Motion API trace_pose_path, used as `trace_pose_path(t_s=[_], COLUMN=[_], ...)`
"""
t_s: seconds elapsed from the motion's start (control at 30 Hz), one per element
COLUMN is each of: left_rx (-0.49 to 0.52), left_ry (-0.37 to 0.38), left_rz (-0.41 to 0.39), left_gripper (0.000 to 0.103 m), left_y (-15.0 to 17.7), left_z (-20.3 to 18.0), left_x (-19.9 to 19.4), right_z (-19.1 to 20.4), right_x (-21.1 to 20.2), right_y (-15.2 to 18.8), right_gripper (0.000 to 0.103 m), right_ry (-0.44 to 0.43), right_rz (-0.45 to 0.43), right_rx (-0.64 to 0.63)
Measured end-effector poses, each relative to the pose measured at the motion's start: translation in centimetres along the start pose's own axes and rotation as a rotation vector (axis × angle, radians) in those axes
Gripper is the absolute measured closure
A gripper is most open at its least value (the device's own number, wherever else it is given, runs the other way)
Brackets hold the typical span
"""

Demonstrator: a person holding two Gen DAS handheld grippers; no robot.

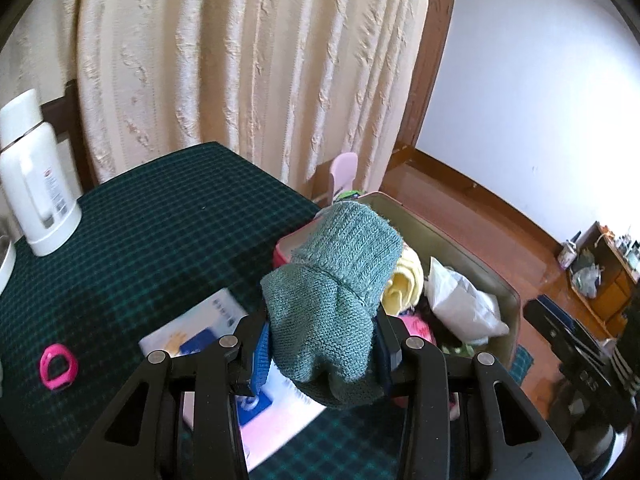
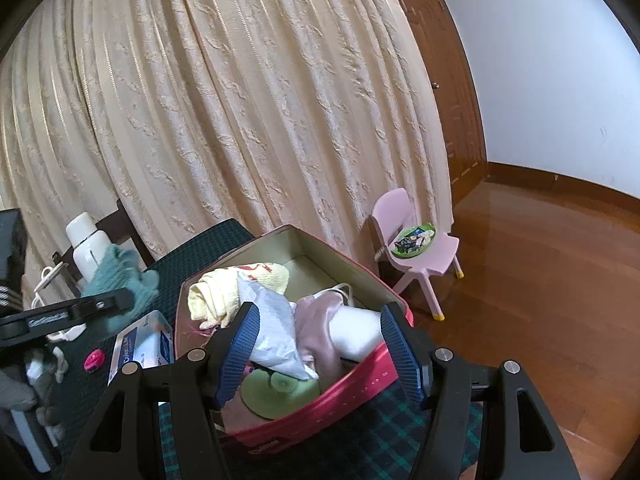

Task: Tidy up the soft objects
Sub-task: 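Lower the green knit cuff into the red box and open the left gripper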

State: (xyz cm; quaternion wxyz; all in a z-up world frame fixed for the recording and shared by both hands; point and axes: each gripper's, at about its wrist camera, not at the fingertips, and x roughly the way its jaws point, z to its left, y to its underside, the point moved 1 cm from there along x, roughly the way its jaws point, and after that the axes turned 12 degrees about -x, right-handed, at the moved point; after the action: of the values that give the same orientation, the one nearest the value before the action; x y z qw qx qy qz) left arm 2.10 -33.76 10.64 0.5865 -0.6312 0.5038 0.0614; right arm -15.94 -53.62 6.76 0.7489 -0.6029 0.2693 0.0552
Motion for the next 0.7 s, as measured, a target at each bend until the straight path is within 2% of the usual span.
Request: trace_pose_path(t_s=[0.27, 0.4, 0.7], left_rx=[0.020, 0.028, -0.018], left_ry=[0.004, 0.002, 0.007], left_rz=[0.027, 0.042, 0.047], left_gripper=[0.060, 0.038, 0.038], left_y=[-1.2, -1.6, -1.6], left_z=[-1.8, -2.2, -1.1], left_x=[3.3, 4.6, 4.5], right_z=[-0.8, -1.0, -0.6], right_x=[0.4, 0.5, 0.5], right_y=[0.2, 0.2, 0.2], right_gripper=[0.037, 0.037, 0.037], right_ry=[-0.001, -0.005, -0.023], right_rz=[0.006, 0.008, 0.012], right_rx=[0.025, 0.035, 0.031])
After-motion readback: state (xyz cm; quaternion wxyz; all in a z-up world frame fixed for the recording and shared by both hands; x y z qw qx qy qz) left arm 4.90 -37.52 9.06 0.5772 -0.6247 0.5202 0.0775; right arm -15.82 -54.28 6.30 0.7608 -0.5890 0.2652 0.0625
